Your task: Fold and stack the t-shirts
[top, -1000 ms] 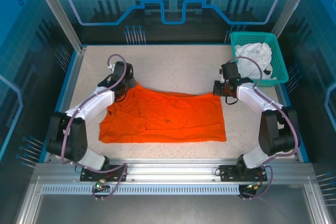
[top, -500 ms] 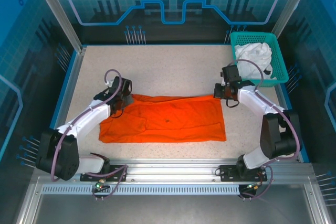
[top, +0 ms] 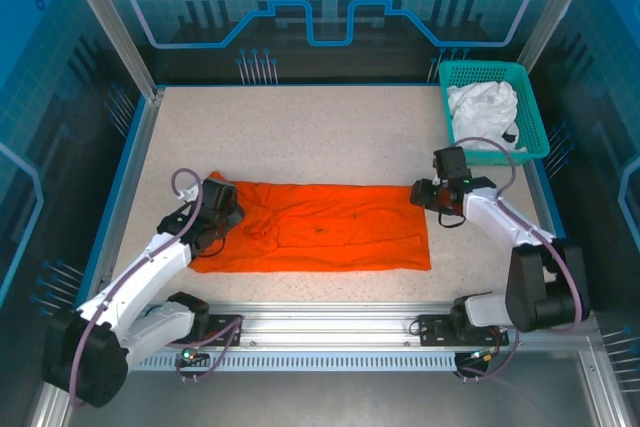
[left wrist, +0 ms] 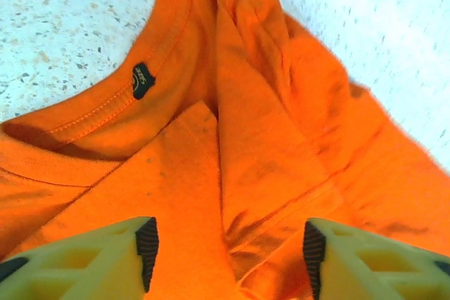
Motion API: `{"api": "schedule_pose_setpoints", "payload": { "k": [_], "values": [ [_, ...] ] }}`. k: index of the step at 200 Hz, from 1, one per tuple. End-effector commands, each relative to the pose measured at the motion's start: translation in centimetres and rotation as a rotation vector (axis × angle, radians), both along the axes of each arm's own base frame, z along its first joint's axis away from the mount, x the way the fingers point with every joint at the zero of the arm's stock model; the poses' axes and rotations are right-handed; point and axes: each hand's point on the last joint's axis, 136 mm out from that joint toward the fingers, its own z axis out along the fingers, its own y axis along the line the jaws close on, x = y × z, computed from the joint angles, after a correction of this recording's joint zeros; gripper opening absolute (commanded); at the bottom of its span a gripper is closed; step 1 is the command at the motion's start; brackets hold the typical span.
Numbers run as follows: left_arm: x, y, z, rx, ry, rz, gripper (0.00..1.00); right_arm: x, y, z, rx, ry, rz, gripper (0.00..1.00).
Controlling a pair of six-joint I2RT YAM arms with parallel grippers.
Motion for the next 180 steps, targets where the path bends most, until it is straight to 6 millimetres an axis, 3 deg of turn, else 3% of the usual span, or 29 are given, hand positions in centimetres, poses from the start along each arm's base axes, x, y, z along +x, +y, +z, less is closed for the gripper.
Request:
{"api": "schedule_pose_setpoints", "payload": {
  "k": [1, 25, 54, 98, 124, 180],
  "values": [
    [1.3, 0.3, 1.2, -0.048, 0.012, 0.016, 0.66, -0.5, -1.0, 1.6, 0.111, -0.044, -0.138, 0.6],
    [3.9, -0.5, 0.8, -0.149, 0.067, -0.039, 0.76, 0.4, 0.2, 3.3, 0.184, -0.106, -0.117, 0.58],
    [7.6, -0.3, 0.8, -0.124, 0.108, -0.056, 0.76, 3.1, 3.4, 4.1, 0.204, -0.073, 0.023, 0.52],
    [9.7, 3.3, -1.8, -0.107, 0.183, 0.052, 0.73, 5.9, 7.9, 1.3, 0.173, 0.041, 0.168, 0.44],
    [10.9, 3.3, -3.7, -0.203, 0.215, 0.051, 0.69, 7.2, 9.4, -1.1, 0.199, 0.118, 0.195, 0.39],
    [13.6, 4.1, -5.8, -0.219, 0.23, 0.03, 0.59, 7.8, 9.1, -3.8, 0.169, 0.185, 0.176, 0.37]
  ]
}}
